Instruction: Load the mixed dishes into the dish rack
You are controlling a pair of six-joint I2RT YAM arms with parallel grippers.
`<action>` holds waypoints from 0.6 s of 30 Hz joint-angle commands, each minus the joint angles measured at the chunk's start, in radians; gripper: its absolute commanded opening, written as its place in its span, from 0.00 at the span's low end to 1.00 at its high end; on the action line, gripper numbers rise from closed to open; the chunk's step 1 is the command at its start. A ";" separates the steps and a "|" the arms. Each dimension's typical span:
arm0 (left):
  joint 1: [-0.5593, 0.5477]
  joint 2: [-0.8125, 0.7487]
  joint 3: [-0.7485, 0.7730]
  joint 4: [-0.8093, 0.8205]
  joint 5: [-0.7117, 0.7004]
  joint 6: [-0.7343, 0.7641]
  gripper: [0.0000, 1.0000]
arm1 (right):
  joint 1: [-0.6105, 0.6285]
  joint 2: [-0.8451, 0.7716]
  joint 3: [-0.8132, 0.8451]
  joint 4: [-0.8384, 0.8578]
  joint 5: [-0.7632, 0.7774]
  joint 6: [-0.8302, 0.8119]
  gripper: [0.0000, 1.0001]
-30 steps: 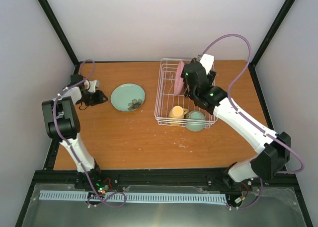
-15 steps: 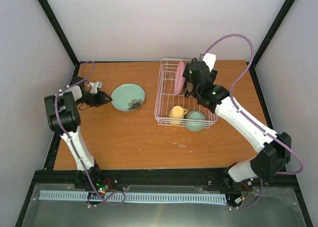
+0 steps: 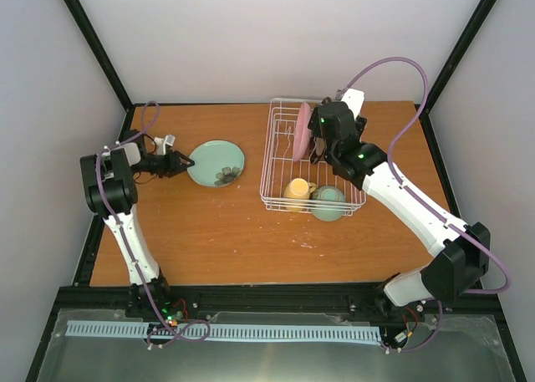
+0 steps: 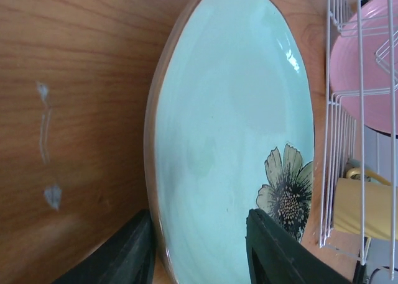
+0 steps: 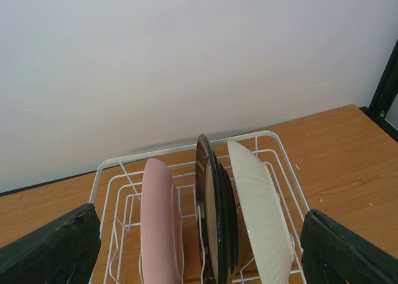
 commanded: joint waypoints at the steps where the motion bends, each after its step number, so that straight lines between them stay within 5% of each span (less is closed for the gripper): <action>1: 0.006 0.058 0.056 0.015 0.100 -0.010 0.40 | -0.006 -0.013 -0.010 0.016 0.002 -0.012 0.87; 8: -0.005 0.135 0.089 0.012 0.117 -0.014 0.21 | -0.007 -0.013 -0.010 0.019 0.009 -0.017 0.86; 12: -0.015 0.145 0.095 0.009 0.123 -0.012 0.02 | -0.007 -0.007 -0.010 0.019 0.003 -0.017 0.86; 18: -0.028 0.060 0.080 0.013 0.156 -0.009 0.01 | -0.007 0.003 -0.017 0.031 -0.015 -0.028 0.86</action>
